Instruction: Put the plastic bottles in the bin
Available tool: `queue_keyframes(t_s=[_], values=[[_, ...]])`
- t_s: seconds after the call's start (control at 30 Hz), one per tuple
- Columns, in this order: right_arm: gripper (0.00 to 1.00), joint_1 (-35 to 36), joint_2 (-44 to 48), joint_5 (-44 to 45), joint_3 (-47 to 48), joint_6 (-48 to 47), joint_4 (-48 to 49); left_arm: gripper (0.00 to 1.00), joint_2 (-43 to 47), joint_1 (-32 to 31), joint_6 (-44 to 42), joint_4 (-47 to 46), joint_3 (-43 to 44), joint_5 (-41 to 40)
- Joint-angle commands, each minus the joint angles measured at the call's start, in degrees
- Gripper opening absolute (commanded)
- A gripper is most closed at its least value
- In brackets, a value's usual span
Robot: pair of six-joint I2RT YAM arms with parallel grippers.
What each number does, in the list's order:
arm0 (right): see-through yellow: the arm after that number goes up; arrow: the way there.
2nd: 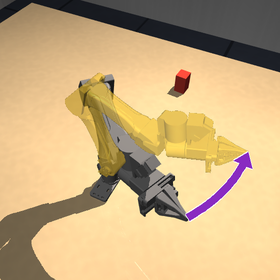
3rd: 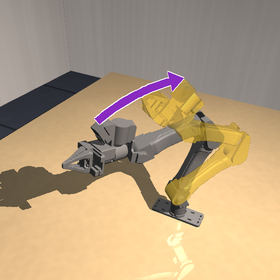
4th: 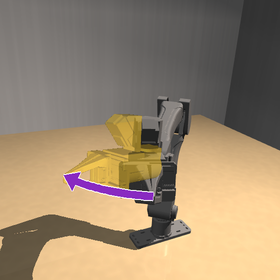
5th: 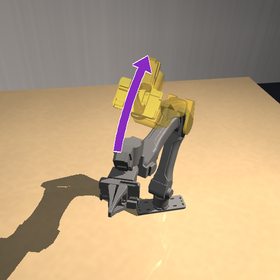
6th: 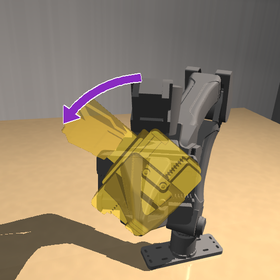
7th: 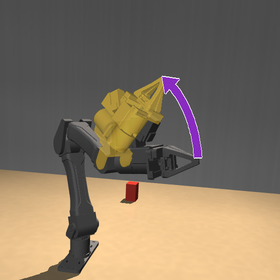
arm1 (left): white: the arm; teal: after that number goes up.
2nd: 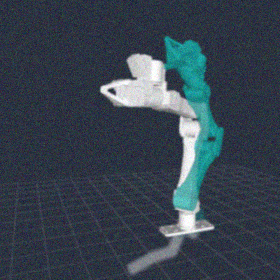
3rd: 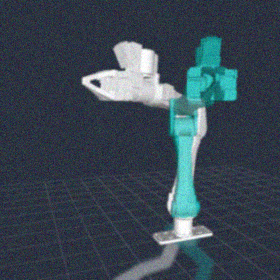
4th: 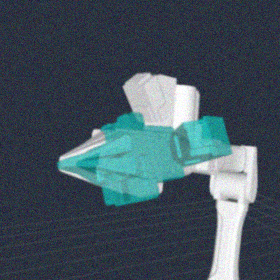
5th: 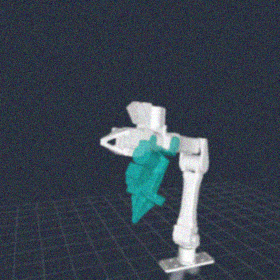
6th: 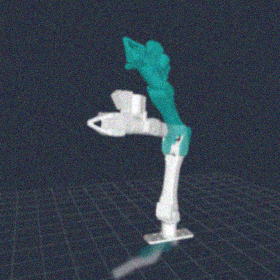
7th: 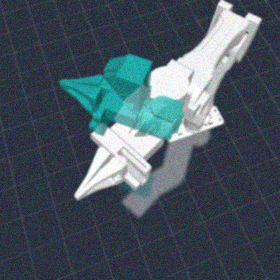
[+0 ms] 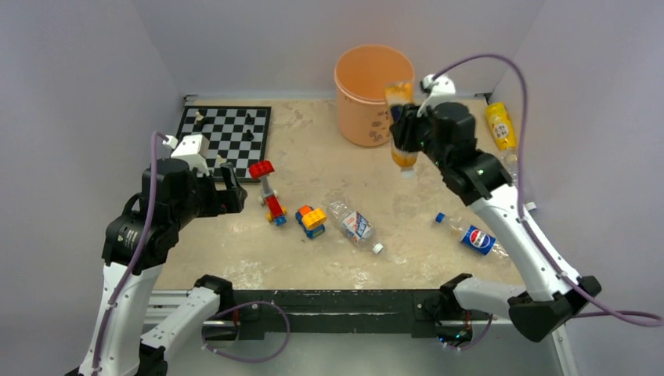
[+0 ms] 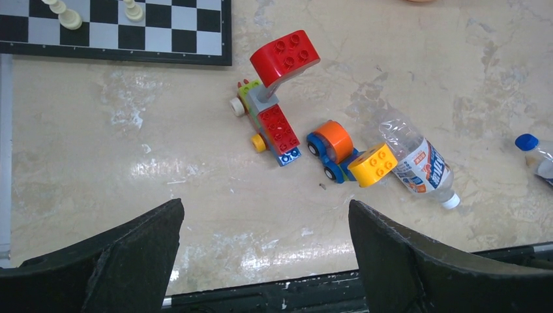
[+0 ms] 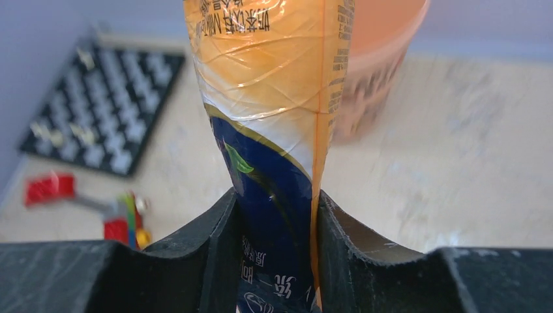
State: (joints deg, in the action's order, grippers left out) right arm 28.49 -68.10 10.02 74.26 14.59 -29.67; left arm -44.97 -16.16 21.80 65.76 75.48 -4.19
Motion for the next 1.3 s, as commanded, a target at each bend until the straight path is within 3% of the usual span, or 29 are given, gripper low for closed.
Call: queue_keyframes(t_s=[0.0, 0.27, 0.53, 0.67, 0.77, 0.93, 1.07, 1.27], values=[[0.38, -0.4, -1.8, 10.6, 14.1, -4.0, 6.1, 1.0, -0.4, -0.2, -0.5, 0.3, 1.5, 1.8], [0.4, -5.6, -20.0, 12.0, 31.1, -7.2, 28.0, 1.0, 0.9, -0.2, -2.0, 4.3, 2.4, 0.7], [0.47, -6.6, -41.3, 15.1, 48.5, -7.7, 32.8, 1.0, 2.4, -0.2, -2.5, 6.0, 1.8, 0.5], [0.76, -7.2, -46.7, 15.1, 51.3, -6.9, 33.8, 1.0, 2.5, -0.2, -2.8, 6.0, 0.8, 0.0], [0.87, -7.3, -48.5, 14.2, 54.4, -7.0, 31.3, 1.0, 2.8, -0.2, -3.4, 5.6, 0.0, 0.0], [0.91, -7.0, -40.9, 13.0, 49.0, -5.9, 28.2, 1.0, 3.6, -0.2, -3.7, 5.1, -0.5, -0.3], [0.91, -4.6, -27.0, 11.2, 32.6, -7.0, 28.2, 1.0, 4.3, -0.2, -3.5, 4.2, -0.5, 0.3], [0.91, -0.3, -7.5, 7.9, 9.1, -3.6, 20.7, 1.0, 3.9, -0.2, -3.3, 2.1, -0.8, 2.9]])
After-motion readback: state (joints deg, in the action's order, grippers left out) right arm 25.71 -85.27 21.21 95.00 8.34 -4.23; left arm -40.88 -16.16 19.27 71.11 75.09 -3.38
